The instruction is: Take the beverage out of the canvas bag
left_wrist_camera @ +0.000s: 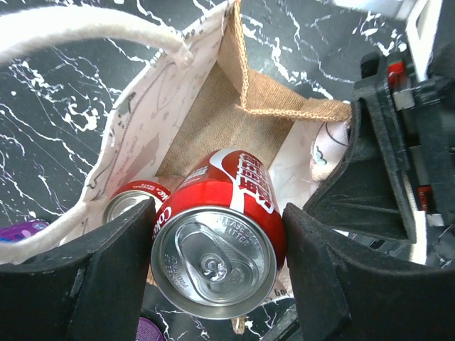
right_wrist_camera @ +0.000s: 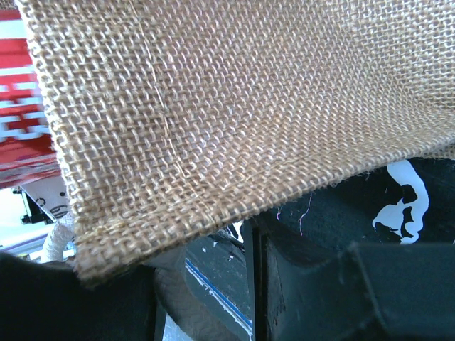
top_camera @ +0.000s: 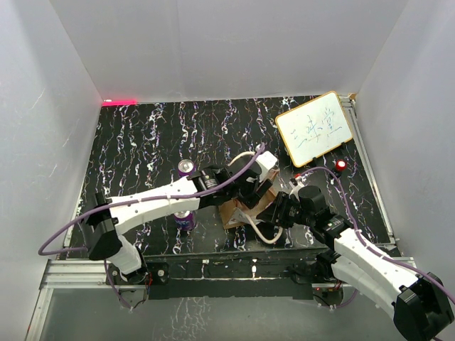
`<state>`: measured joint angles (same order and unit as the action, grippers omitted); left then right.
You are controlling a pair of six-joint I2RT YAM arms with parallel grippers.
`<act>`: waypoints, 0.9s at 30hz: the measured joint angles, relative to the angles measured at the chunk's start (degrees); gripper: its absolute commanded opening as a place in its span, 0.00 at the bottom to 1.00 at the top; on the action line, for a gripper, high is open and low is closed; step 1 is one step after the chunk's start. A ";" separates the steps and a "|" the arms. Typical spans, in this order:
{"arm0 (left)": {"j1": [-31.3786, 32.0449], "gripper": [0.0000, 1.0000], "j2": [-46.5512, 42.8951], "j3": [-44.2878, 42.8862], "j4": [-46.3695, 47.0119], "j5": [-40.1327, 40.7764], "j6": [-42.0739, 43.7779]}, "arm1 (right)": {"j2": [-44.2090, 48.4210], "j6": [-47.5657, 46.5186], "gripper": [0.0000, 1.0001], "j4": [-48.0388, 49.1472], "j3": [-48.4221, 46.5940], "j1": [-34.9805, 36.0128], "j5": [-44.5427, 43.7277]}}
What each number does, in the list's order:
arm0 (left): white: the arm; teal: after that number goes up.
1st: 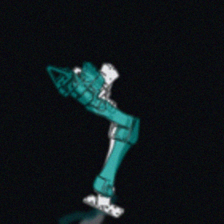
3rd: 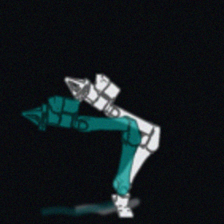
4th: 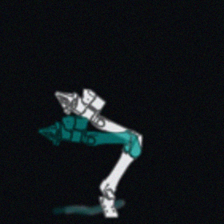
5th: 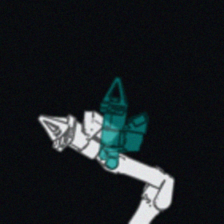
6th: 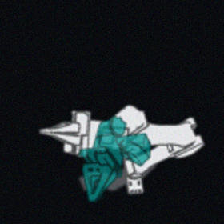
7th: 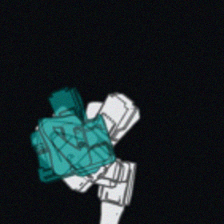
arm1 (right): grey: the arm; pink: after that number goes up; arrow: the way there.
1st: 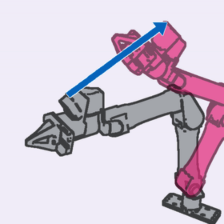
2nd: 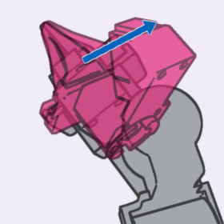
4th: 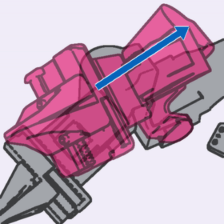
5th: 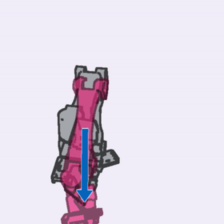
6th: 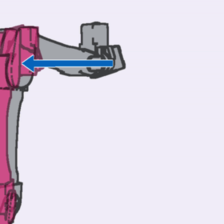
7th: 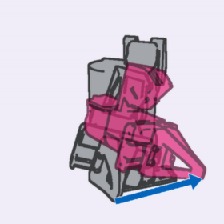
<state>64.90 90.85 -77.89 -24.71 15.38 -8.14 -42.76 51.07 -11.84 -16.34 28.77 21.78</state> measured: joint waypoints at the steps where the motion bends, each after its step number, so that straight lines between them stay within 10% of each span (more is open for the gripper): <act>1: 0.00 0.00 -0.66 0.00 0.26 0.15 -0.04 | 0.00 -0.02 0.41 0.00 0.00 0.00 0.00; 27: 0.00 0.00 -16.61 -7.80 -10.19 11.54 -0.68 | -3.74 -1.46 0.41 1.57 -0.50 0.00 0.26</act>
<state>64.90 74.24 -85.69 -34.89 26.92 -8.82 -46.50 49.60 -10.26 -16.84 28.77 22.04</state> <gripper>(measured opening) 0.643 0.415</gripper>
